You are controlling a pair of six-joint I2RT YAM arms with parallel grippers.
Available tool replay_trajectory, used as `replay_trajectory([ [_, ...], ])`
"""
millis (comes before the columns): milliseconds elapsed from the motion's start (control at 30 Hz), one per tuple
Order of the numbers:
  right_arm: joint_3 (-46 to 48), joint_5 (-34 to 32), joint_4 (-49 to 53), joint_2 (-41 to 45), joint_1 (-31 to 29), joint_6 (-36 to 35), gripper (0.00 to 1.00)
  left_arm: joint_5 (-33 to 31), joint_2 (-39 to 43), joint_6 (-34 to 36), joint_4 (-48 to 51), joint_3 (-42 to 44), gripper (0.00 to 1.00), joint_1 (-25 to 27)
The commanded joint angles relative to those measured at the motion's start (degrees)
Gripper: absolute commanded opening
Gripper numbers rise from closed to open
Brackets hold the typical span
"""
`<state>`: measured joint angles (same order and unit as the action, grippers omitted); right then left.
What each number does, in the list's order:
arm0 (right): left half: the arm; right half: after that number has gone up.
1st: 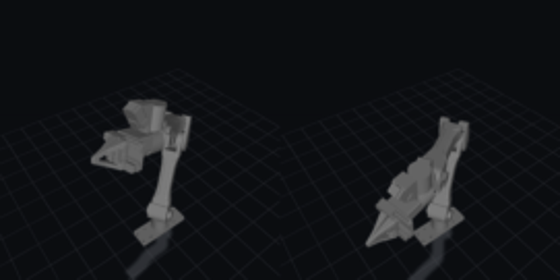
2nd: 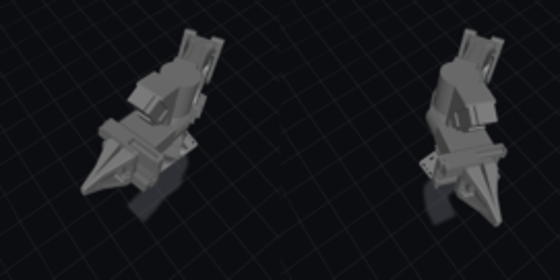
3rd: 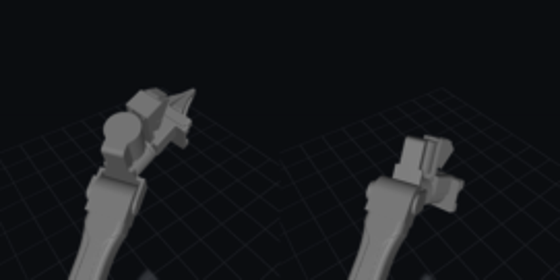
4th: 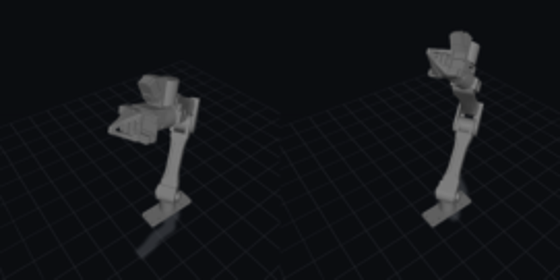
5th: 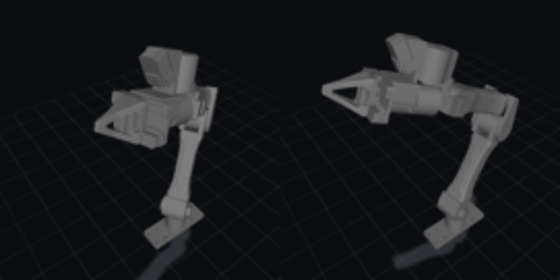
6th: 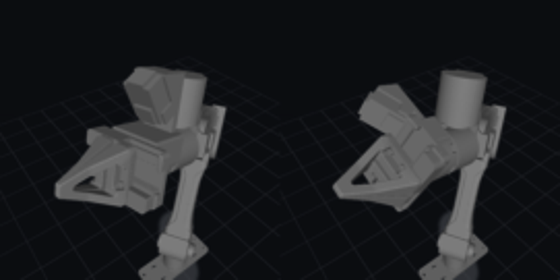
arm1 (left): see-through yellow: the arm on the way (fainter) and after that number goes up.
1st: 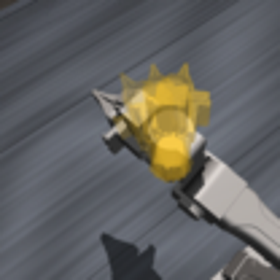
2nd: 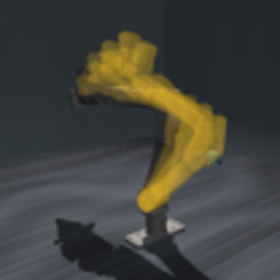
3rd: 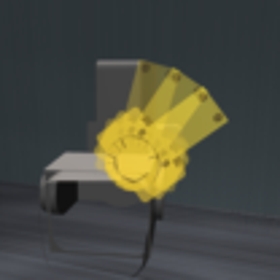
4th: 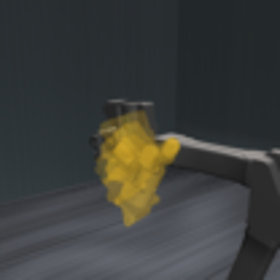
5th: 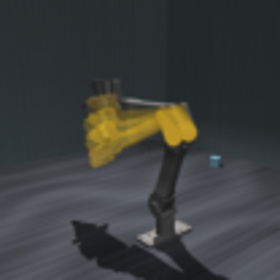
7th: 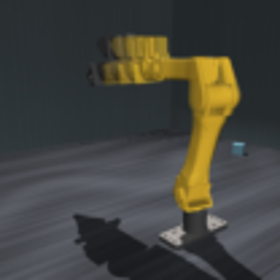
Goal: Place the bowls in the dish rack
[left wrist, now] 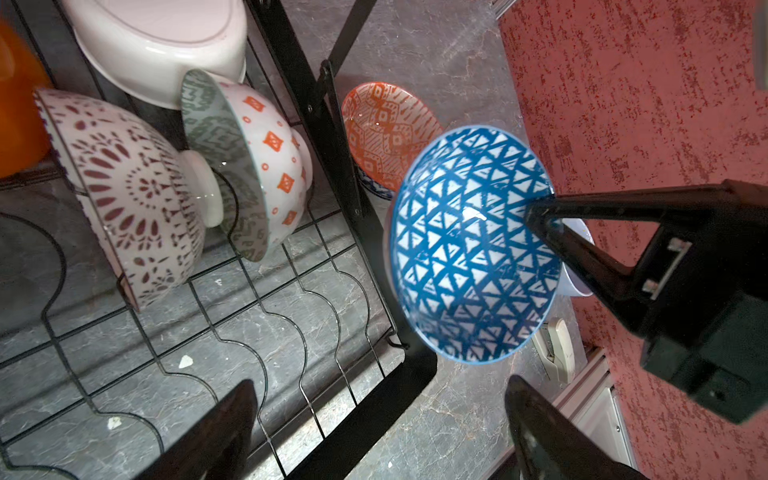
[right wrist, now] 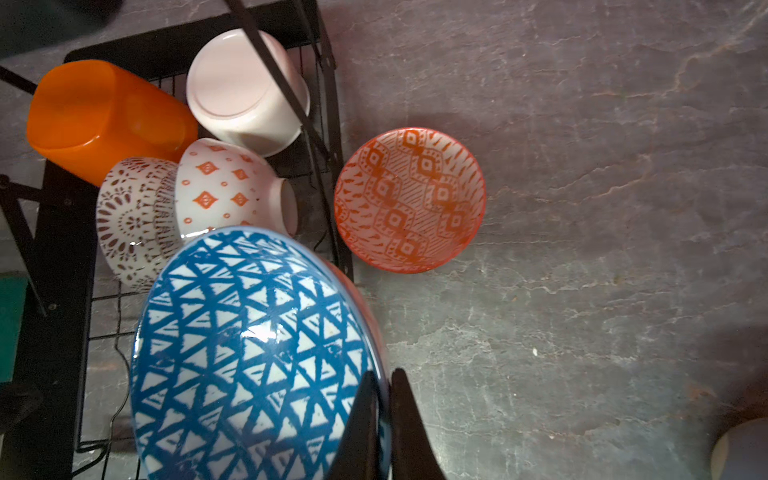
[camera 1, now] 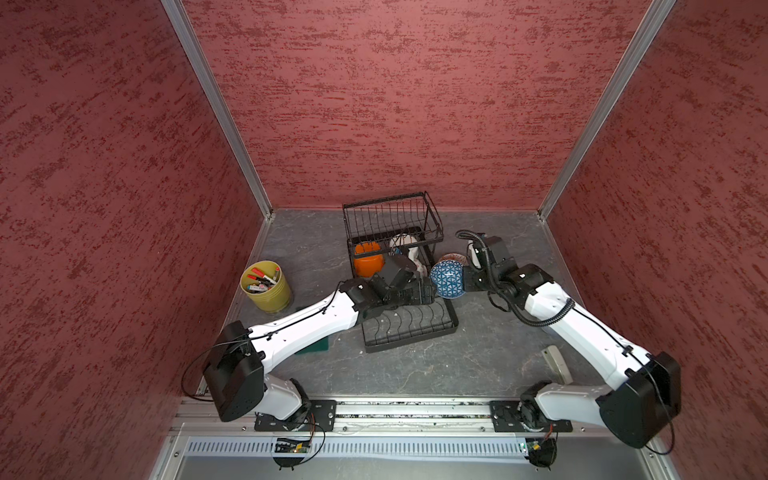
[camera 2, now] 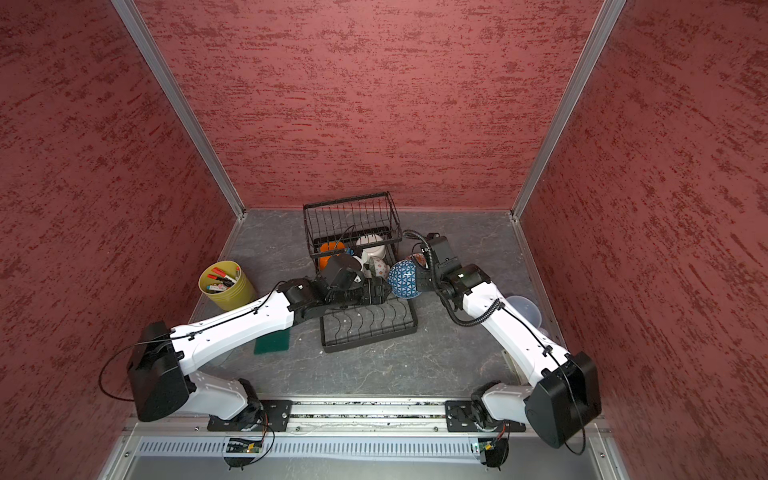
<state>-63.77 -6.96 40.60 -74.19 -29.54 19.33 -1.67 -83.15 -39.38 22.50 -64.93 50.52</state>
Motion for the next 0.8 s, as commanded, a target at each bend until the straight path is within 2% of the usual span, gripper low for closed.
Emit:
replay_trajectory([
  [0, -0.12, -1.36, -1.66, 0.9, -2.08, 2.36, 0.0, -2.81, -0.91, 1.63, 2.62, -1.56, 0.89, 0.37],
  [300, -0.87, -2.65, -2.02, 0.19, -6.2, 3.34, 0.0, -4.89, -3.65, 1.41, 6.69, -3.52, 0.66, 0.45],
  [467, -1.45, -3.32, -1.86, -0.5, -7.85, 3.52, 0.0, -5.71, -4.62, 1.44, 7.14, -3.63, 0.58, 0.45],
  [767, -1.36, -3.84, -1.97, -0.81, -9.63, 4.0, 0.0, -6.35, -6.71, 1.49, 7.53, -4.28, 0.31, 0.36],
])
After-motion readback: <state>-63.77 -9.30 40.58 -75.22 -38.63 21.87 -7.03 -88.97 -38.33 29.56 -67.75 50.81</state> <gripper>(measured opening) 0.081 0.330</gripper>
